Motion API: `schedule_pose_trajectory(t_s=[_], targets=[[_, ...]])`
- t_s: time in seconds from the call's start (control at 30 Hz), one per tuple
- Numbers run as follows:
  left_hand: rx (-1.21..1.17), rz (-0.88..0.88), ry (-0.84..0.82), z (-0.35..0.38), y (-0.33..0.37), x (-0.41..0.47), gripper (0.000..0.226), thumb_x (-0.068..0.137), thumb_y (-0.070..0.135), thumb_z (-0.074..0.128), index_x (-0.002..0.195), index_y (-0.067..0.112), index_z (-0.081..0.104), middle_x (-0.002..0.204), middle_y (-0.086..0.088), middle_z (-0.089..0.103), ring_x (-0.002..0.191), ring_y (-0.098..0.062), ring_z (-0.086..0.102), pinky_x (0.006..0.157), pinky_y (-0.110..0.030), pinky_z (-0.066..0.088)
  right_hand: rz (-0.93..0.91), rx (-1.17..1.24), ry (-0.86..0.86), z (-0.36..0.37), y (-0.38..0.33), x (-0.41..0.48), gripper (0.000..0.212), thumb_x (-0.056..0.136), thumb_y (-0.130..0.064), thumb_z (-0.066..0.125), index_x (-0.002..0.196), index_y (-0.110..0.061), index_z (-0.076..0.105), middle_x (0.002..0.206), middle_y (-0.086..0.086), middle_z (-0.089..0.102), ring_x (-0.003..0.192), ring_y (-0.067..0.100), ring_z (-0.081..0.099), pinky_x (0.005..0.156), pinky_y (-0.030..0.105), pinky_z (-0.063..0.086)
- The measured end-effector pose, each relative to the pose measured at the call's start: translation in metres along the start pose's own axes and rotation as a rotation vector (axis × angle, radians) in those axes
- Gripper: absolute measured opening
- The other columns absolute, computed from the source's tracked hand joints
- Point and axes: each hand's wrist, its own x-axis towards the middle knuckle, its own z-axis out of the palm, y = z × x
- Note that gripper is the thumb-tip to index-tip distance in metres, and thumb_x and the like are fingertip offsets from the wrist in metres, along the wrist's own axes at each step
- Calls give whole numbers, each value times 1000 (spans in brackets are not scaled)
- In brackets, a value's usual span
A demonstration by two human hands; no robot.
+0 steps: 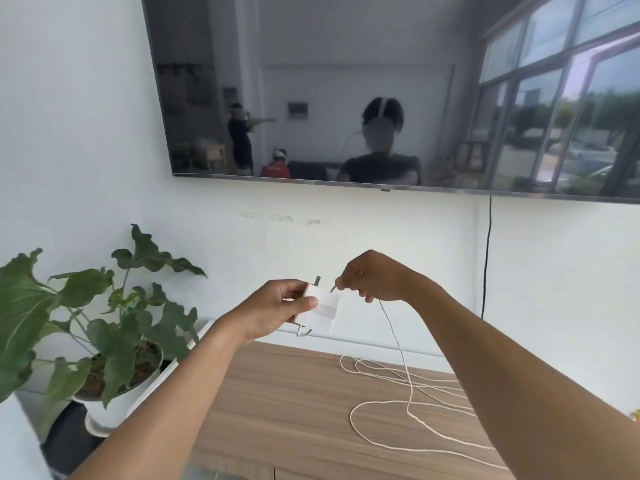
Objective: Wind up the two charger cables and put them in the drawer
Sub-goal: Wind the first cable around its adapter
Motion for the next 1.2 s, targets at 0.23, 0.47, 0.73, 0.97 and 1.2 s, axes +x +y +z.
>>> schedule_pose_trajectory(t_s=[0.23,0.47,0.73,0.97,1.2], targets=[[51,-16,65,-2,-9,18,21,88,26,66,108,19,67,108,-3,70,83,-12,62,77,-23,51,-19,-222,137,8,-27,11,24,93,-30,56,89,-12,71,76,-1,61,58,13,48,52,25,38],[-232,-46,256,0,-9,37,21,88,16,67,107,8,67,110,-16,70,88,-21,70,70,-23,58,-137,-148,311,32,-28,13,28,95,-18,44,95,-9,70,97,9,71,90,29,64,78,39,54],[-498,-95,272,-11,-12,36,23,89,15,65,110,5,65,105,-19,70,92,-30,68,87,-37,55,-262,17,457,63,-23,13,24,96,-15,47,106,-16,69,95,-2,66,70,6,54,63,15,41],[-609,-95,336,-22,-10,31,14,87,12,66,100,8,66,103,-18,68,88,-32,67,89,-41,55,-300,194,535,98,-11,4,17,95,-16,54,106,-14,68,93,-4,68,63,5,57,64,17,47],[-634,-68,335,-22,1,24,15,86,7,66,101,10,65,95,-13,69,84,-30,68,80,-37,57,-302,375,516,119,-12,-9,12,94,-16,56,89,-18,66,75,-4,64,57,16,55,54,13,42]])
